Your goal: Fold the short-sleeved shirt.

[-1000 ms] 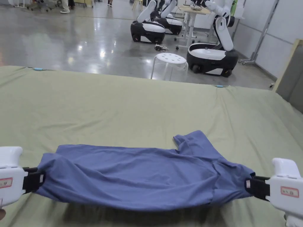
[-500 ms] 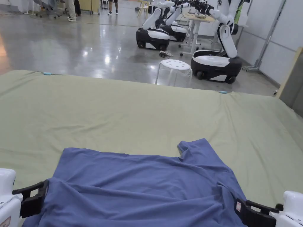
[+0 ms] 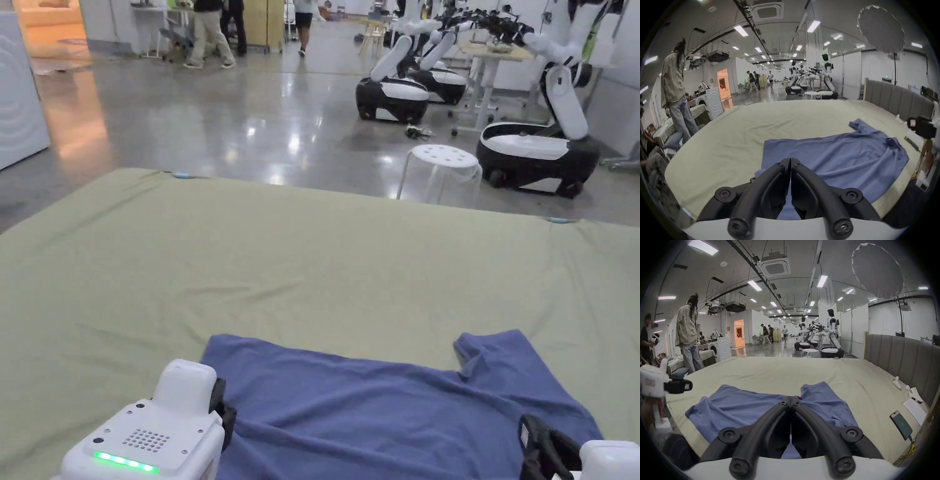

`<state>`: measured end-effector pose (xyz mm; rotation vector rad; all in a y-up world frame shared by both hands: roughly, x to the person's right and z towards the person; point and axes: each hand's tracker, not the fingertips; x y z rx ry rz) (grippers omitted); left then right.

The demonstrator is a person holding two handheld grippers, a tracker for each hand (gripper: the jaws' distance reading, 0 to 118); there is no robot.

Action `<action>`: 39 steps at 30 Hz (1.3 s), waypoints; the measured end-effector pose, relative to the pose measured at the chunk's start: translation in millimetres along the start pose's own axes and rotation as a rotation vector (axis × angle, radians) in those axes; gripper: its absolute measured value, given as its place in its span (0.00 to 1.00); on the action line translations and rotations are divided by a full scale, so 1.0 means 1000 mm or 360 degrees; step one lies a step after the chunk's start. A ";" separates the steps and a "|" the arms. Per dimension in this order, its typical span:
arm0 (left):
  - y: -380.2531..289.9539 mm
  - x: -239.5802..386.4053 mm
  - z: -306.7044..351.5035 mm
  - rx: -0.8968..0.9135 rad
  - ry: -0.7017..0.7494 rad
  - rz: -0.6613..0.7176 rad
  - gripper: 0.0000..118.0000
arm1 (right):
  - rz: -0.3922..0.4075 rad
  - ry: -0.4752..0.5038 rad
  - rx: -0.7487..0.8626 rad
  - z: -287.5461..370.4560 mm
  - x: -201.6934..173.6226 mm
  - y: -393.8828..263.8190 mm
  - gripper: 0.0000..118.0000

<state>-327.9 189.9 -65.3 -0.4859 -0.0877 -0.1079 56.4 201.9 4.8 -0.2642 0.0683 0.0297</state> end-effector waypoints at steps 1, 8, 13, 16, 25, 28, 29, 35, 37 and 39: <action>0.006 -0.010 -0.019 -0.0029 0.0005 0.0007 0.04 | 0.0034 0.0000 -0.0029 -0.004 0.000 0.000 0.01; 0.046 -0.045 -0.179 -0.0464 0.0057 -0.0016 0.60 | 0.0024 -0.0032 -0.0133 -0.028 0.021 -0.007 0.01; 0.056 -0.040 -0.263 -0.0696 0.0079 -0.0086 0.60 | 0.0023 -0.0113 -0.0237 -0.047 0.043 -0.006 0.01; 0.046 -0.037 -0.283 -0.0837 0.0046 -0.0122 0.58 | 0.0032 -0.0237 -0.0386 -0.071 0.073 -0.001 0.01; 0.069 -0.005 -0.197 -0.0512 -0.0047 -0.0088 0.05 | -0.0140 -0.0252 -0.0867 -0.222 0.192 0.016 0.69; 0.087 -0.004 -0.174 -0.0436 -0.0093 -0.0061 0.05 | -0.0181 -0.0255 -0.1079 -0.264 0.202 0.001 0.98; 0.091 0.000 -0.167 -0.0421 -0.0095 -0.0075 0.05 | -0.0190 -0.0248 -0.1147 -0.276 0.203 -0.006 0.98; 0.103 -0.009 -0.168 -0.0409 -0.0112 -0.0034 0.05 | -0.0186 -0.0278 -0.1232 -0.279 0.196 -0.003 0.07; 0.105 -0.012 -0.162 -0.0392 -0.0128 0.0013 0.05 | -0.0117 -0.0230 -0.1110 -0.266 0.185 0.013 0.00; 0.106 -0.018 -0.151 -0.0357 -0.0093 0.0022 0.05 | -0.0059 -0.0135 -0.1018 -0.245 0.181 0.033 0.00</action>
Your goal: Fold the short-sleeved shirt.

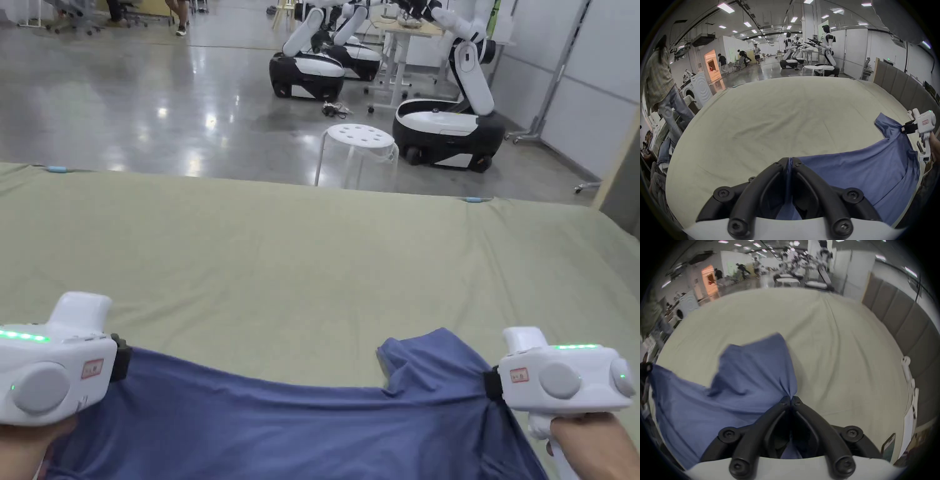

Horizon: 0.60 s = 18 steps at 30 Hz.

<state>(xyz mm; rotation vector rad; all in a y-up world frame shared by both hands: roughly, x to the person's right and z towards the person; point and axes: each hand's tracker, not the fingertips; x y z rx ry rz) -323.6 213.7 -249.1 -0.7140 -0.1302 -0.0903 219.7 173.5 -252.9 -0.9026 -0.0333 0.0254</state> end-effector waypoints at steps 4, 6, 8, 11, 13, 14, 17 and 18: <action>-0.011 -0.016 0.060 0.0136 0.0002 0.0080 0.05 | 0.0023 0.0028 0.0243 0.087 -0.006 -0.015 0.00; -0.027 -0.021 0.096 0.0187 0.0011 0.0069 0.05 | 0.0057 0.0034 0.0329 0.127 -0.008 -0.038 0.00; -0.049 -0.029 0.127 0.0205 -0.0007 0.0097 0.05 | 0.0051 0.0052 0.0379 0.161 -0.008 -0.067 0.00; -0.092 -0.037 0.154 0.0170 -0.0007 0.0113 0.05 | 0.0035 0.0055 0.0388 0.186 -0.009 -0.118 0.00; -0.126 -0.037 0.158 0.0052 0.0010 0.0098 0.05 | 0.0022 0.0030 0.0354 0.186 -0.011 -0.156 0.00; -0.144 -0.039 0.154 -0.0016 -0.0004 0.0113 0.05 | 0.0008 0.0025 0.0318 0.182 -0.011 -0.176 0.00; -0.180 -0.033 0.138 -0.0109 -0.0029 0.0138 0.05 | -0.0075 0.0025 0.0169 0.159 -0.016 -0.220 0.00; -0.185 -0.030 0.133 -0.0118 -0.0019 0.0123 0.05 | -0.0059 0.0025 0.0153 0.154 -0.018 -0.227 0.00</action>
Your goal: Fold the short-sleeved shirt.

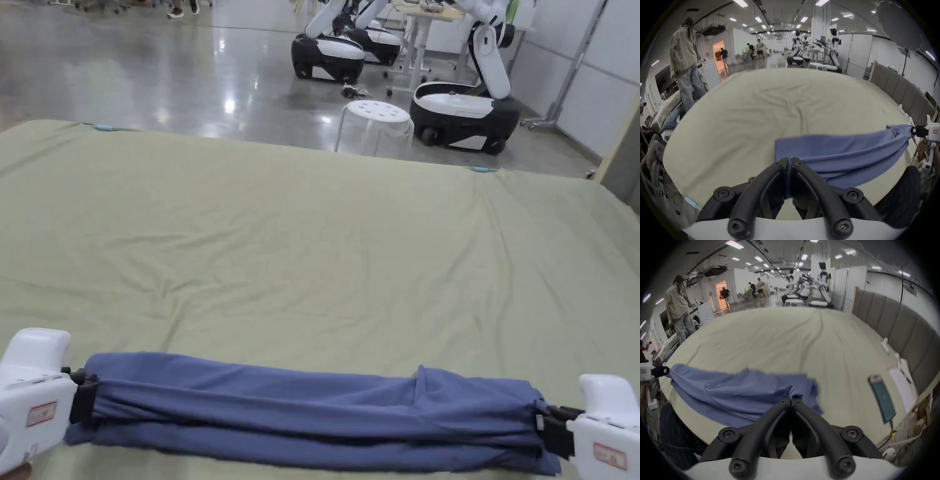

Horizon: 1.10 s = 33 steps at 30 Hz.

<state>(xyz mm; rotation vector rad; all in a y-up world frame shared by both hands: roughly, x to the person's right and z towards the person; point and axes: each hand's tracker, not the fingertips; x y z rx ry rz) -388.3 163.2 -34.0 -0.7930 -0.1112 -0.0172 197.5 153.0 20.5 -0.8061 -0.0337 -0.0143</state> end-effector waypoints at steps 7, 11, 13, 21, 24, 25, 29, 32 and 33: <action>-0.004 0.017 0.014 0.0296 0.0091 0.0073 0.59 | -0.0004 -0.0072 0.0284 0.039 -0.013 0.000 0.94; -0.003 0.061 0.064 0.0813 0.0002 0.0037 0.60 | 0.0033 0.0000 0.0737 0.093 -0.068 0.017 0.99; -0.003 0.086 0.077 0.0984 -0.0008 -0.0011 0.60 | 0.0079 0.0012 0.0952 0.105 -0.099 0.020 0.99; -0.002 0.129 0.075 0.0929 0.0061 -0.0107 0.10 | 0.0060 -0.0009 0.1057 0.088 -0.145 0.014 0.00; 0.002 0.101 0.078 0.0876 0.0040 -0.0051 0.10 | 0.0090 0.0052 0.1007 0.087 -0.147 0.014 0.00; 0.004 0.092 0.080 0.0865 0.0048 -0.0046 0.10 | 0.0114 0.0051 0.0999 0.087 -0.149 0.015 0.00; 0.012 0.029 0.085 0.0722 0.0108 -0.0017 0.10 | 0.0145 0.0096 0.0935 0.091 -0.154 0.015 0.00; 0.010 -0.036 0.084 0.0647 -0.0097 0.0147 0.51 | 0.0187 0.0117 0.0887 0.089 -0.163 0.013 0.00; 0.009 -0.056 0.081 0.0594 -0.0126 0.0220 0.62 | 0.0205 0.0134 0.0855 0.087 -0.165 0.013 0.00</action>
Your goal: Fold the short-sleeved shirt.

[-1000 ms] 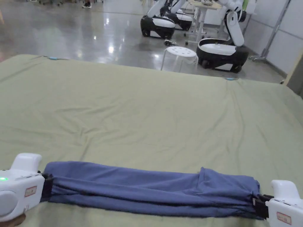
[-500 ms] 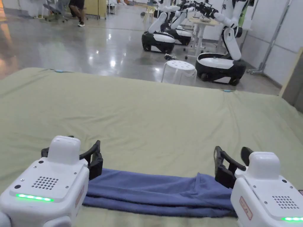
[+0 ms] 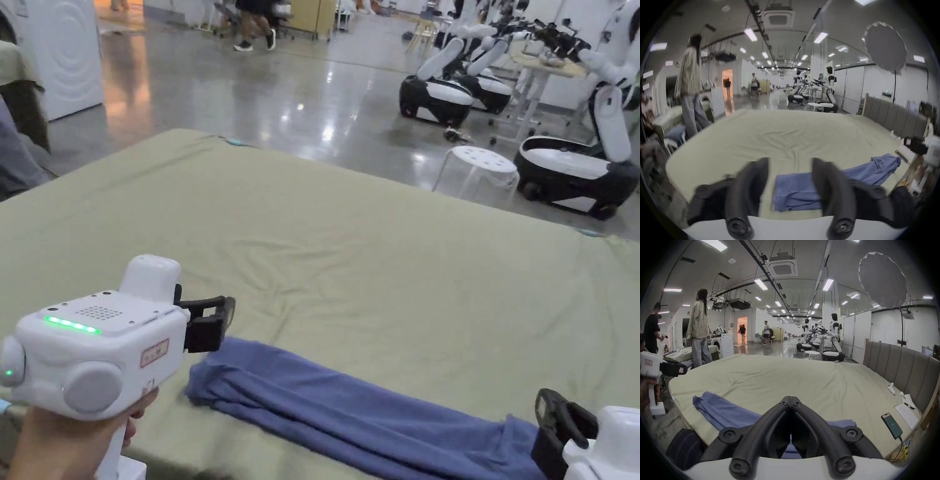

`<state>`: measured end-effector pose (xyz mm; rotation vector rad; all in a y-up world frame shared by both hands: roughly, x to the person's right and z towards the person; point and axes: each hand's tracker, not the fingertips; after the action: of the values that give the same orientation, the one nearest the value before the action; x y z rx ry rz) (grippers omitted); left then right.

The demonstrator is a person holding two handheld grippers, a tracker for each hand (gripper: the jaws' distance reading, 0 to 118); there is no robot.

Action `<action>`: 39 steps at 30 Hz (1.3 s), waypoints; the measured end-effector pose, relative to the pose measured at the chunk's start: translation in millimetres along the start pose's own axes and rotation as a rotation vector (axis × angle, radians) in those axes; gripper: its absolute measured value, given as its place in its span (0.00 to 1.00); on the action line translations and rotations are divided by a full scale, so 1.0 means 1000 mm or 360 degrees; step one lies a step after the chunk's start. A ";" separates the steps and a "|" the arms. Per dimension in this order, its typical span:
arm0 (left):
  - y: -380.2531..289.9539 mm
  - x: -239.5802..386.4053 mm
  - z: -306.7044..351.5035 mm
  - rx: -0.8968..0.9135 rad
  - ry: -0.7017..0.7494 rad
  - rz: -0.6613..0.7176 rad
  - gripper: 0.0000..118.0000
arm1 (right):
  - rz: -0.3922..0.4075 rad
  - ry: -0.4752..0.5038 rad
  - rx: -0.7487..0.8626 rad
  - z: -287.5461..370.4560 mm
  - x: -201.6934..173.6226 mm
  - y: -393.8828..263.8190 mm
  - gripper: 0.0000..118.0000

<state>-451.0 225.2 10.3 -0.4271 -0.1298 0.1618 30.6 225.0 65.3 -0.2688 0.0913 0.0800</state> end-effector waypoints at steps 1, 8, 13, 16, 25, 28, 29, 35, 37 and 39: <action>0.006 -0.008 0.006 -0.0080 -0.0014 0.0095 0.63 | 0.0015 0.0018 -0.0037 -0.003 -0.003 -0.001 0.00; -0.023 -0.134 -0.050 -0.0493 -0.0641 0.1000 0.63 | -0.0038 0.0085 -0.0142 -0.027 -0.027 -0.004 0.00; -0.072 -0.145 -0.115 -0.0822 -0.1078 0.1354 0.63 | -0.0038 0.0096 -0.0172 -0.045 -0.040 0.002 0.00; -0.092 -0.124 -0.148 -0.0936 -0.1107 0.1307 0.63 | -0.0042 0.0096 -0.0188 -0.055 -0.045 0.004 0.00; -0.082 -0.103 -0.214 -0.1040 -0.1125 0.1276 0.34 | -0.0015 0.0075 -0.0237 -0.072 -0.051 0.004 0.00; -0.070 -0.090 -0.199 -0.1028 -0.0938 0.1100 0.05 | -0.0043 0.0096 -0.0234 -0.074 -0.051 0.003 0.00; -0.061 -0.083 -0.191 -0.1017 -0.0794 0.1051 0.05 | -0.0043 0.0100 -0.0233 -0.074 -0.051 0.002 0.00; 0.003 -0.060 -0.129 -0.0746 -0.0286 0.0573 0.05 | -0.0076 0.0118 -0.0186 -0.064 -0.046 0.003 0.00; 0.015 -0.062 -0.118 -0.0732 -0.0112 0.0468 0.05 | -0.0085 0.0127 -0.0164 -0.060 -0.042 0.004 0.00; 0.022 -0.062 -0.115 -0.0778 -0.0024 0.0484 0.05 | -0.0111 0.0143 -0.0138 -0.055 -0.039 0.004 0.00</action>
<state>-496.5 186.8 -108.6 -0.9336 -0.1180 0.4365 -12.5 211.8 15.4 -0.3617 0.1682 0.0028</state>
